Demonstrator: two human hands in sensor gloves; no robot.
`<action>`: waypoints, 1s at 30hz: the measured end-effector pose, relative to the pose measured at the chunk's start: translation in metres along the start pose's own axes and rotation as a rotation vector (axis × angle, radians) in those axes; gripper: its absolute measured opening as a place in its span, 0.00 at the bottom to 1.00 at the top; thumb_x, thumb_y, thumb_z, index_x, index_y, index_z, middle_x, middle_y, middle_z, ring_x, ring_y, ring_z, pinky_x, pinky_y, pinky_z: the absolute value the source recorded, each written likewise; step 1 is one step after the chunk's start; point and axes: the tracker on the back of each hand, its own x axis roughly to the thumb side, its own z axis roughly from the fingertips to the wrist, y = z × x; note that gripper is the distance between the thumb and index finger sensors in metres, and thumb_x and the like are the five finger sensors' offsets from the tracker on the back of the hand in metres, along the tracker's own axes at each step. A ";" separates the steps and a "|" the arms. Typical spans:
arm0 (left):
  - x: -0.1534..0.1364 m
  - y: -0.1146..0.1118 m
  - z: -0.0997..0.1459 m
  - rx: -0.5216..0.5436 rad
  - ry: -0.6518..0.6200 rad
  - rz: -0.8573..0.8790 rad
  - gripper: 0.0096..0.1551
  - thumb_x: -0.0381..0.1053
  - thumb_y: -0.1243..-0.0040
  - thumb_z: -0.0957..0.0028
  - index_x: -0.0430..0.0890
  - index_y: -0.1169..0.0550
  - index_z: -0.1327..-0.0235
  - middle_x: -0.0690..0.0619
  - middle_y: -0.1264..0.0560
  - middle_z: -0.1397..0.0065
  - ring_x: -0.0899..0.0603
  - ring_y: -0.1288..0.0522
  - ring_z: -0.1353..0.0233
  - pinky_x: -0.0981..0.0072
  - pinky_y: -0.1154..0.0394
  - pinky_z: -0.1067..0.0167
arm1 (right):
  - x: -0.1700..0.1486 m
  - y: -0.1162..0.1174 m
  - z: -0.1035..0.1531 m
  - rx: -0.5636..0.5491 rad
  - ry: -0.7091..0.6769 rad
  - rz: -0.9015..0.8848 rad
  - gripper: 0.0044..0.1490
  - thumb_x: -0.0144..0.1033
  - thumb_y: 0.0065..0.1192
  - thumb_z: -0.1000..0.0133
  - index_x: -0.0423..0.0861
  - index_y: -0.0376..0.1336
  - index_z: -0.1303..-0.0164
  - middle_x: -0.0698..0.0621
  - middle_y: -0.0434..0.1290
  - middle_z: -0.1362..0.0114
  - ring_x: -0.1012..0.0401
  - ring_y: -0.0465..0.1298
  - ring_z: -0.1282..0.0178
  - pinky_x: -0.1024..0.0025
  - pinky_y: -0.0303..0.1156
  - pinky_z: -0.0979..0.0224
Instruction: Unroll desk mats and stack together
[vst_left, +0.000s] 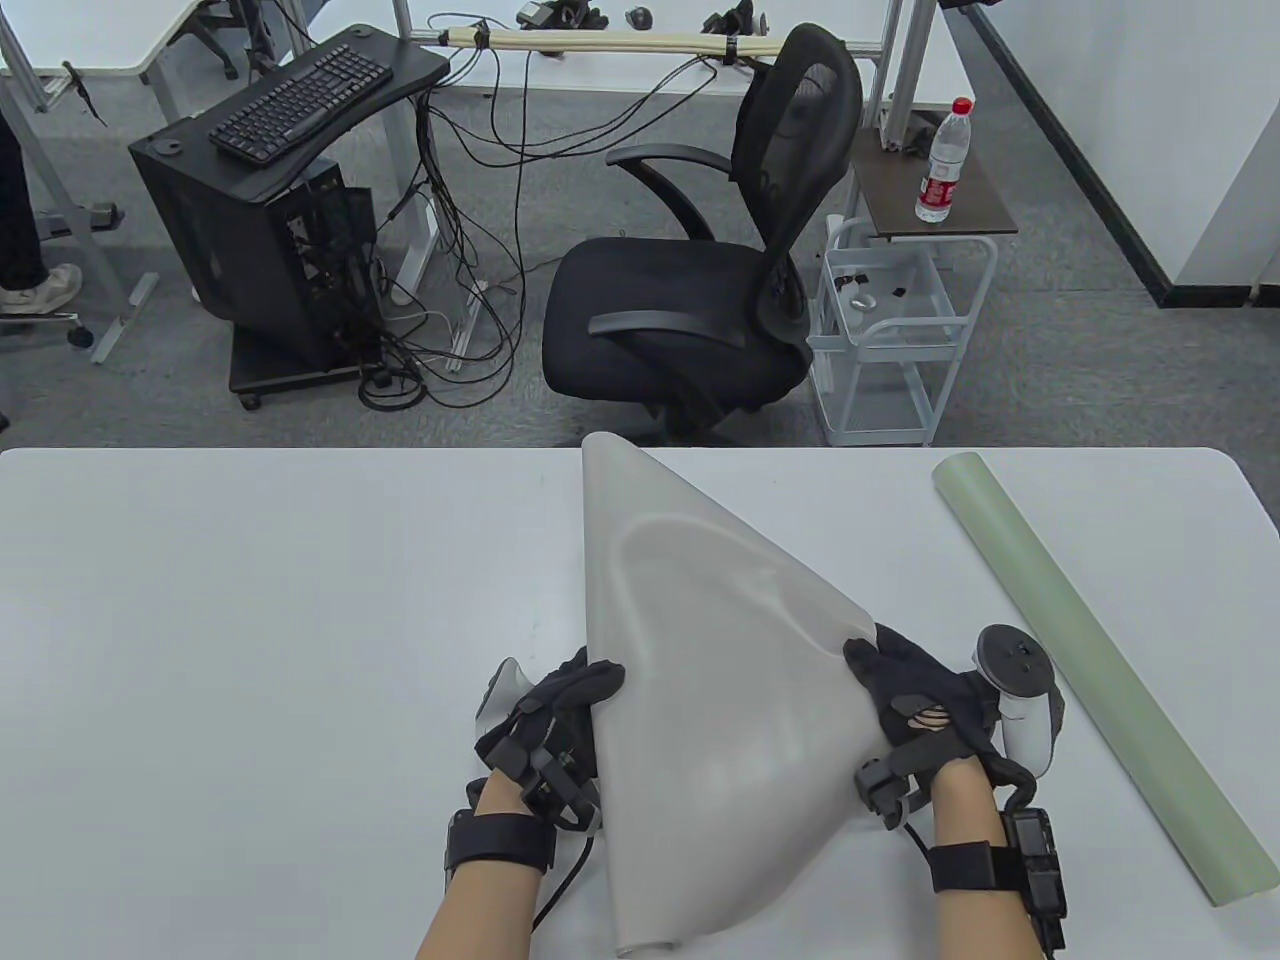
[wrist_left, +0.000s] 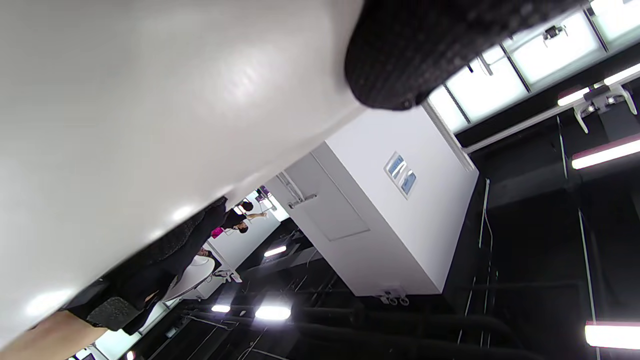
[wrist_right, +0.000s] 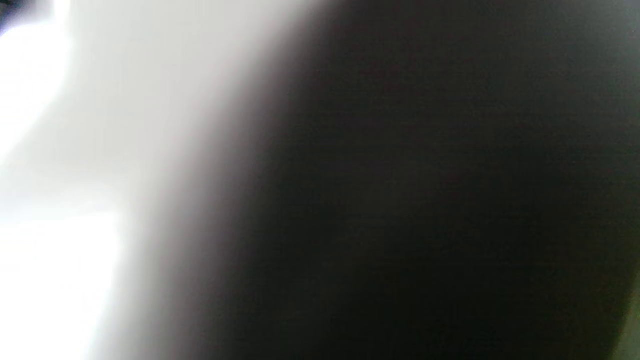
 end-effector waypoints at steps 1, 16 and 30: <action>-0.001 0.000 -0.001 -0.007 -0.001 -0.002 0.47 0.49 0.27 0.51 0.53 0.47 0.31 0.57 0.33 0.26 0.45 0.18 0.36 0.55 0.18 0.38 | 0.000 0.000 0.000 -0.002 0.000 0.015 0.25 0.46 0.61 0.41 0.60 0.68 0.33 0.55 0.82 0.60 0.64 0.79 0.78 0.74 0.80 0.76; 0.010 0.004 -0.012 -0.047 -0.001 -0.075 0.50 0.45 0.38 0.49 0.49 0.60 0.30 0.46 0.37 0.24 0.38 0.19 0.33 0.48 0.19 0.37 | -0.005 -0.011 0.000 -0.043 0.022 0.018 0.25 0.46 0.60 0.41 0.58 0.68 0.33 0.55 0.82 0.61 0.64 0.79 0.79 0.75 0.80 0.77; 0.022 0.003 -0.009 -0.100 -0.031 -0.010 0.44 0.52 0.27 0.51 0.53 0.46 0.35 0.49 0.37 0.27 0.47 0.20 0.38 0.59 0.14 0.41 | -0.008 -0.009 0.000 -0.030 0.029 -0.016 0.25 0.46 0.60 0.41 0.59 0.68 0.33 0.55 0.82 0.61 0.64 0.79 0.79 0.75 0.80 0.77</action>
